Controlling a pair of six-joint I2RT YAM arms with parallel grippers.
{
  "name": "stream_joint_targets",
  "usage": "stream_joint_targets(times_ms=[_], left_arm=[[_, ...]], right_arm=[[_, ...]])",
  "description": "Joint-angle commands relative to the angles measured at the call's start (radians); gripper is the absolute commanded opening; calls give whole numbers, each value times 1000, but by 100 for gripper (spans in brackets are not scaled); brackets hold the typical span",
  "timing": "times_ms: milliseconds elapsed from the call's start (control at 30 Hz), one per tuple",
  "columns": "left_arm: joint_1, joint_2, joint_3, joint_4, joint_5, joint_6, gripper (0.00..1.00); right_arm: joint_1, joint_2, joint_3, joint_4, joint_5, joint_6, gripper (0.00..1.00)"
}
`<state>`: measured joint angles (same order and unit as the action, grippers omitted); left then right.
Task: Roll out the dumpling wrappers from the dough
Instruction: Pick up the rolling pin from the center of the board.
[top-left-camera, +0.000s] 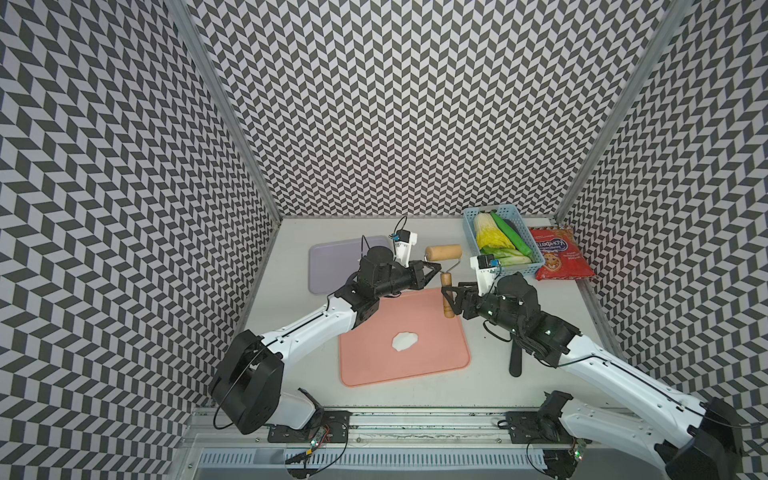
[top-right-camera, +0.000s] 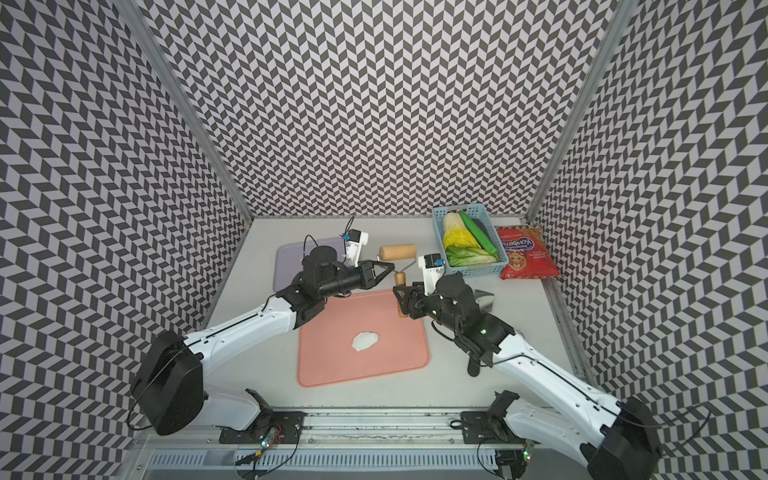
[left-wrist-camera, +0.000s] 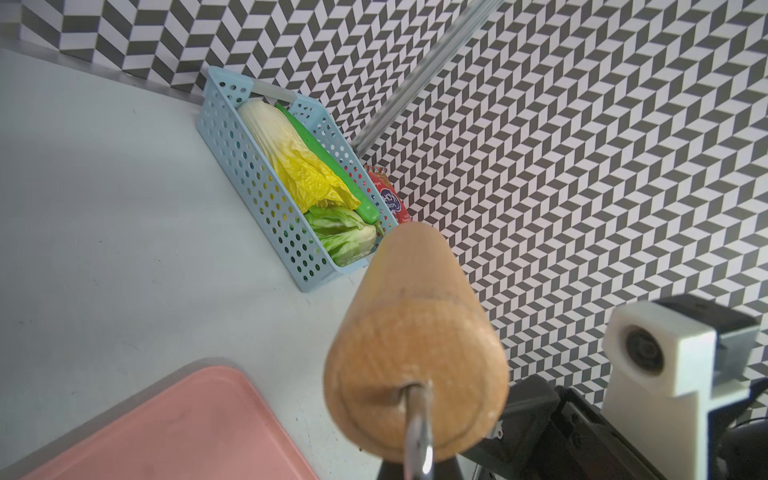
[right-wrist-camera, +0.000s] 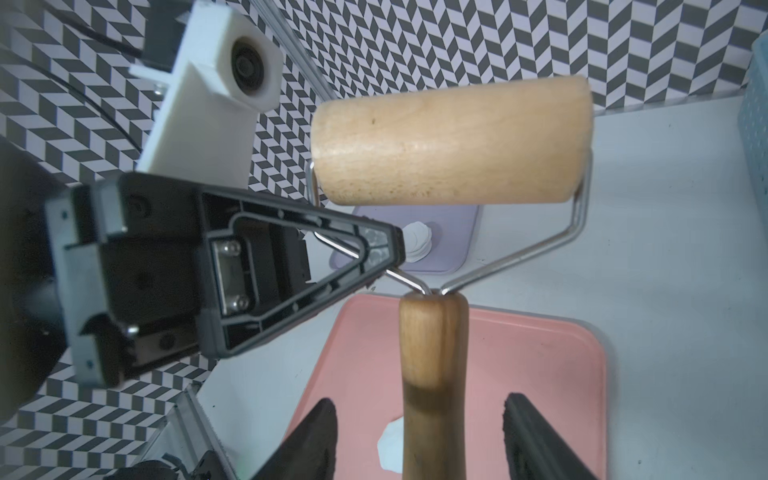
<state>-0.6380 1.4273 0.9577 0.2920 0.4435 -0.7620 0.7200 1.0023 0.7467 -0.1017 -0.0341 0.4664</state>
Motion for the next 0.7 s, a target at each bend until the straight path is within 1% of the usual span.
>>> stream_joint_targets(times_ms=[0,33,133,200,267,367,433,467,533,600,667], left_arm=[[36,-10,28,147,36,-53,0],[49,-13,25,181,45,-75,0],[82,-28,5,281,67,-134,0],[95,-41,-6,338,70,-152,0],[105,-60,-16,375,58,-160,0],[122,-95,-51,457,19,-193,0],[132,-115,-68,514,-1,-222,0],[134,-121,-72,531,-6,-232,0],[134,-132,-67,544,-13,-241,0],[135,-136,-61,551,-21,-249,0],[134,-144,-55,554,-41,-252,0]], right_arm=[[3,-29,-32,93,-21,6,76],[1,-35,-41,112,-39,12,80],[-7,-56,-82,207,-99,32,83],[-18,-74,-99,263,-119,69,88],[-54,-88,-118,340,-191,120,92],[-153,-76,-158,513,-385,259,93],[-229,-39,-188,688,-524,395,93],[-251,-21,-194,763,-565,449,93],[-266,39,-185,894,-644,533,93],[-266,90,-144,952,-732,569,92],[-256,140,-115,1012,-771,606,91]])
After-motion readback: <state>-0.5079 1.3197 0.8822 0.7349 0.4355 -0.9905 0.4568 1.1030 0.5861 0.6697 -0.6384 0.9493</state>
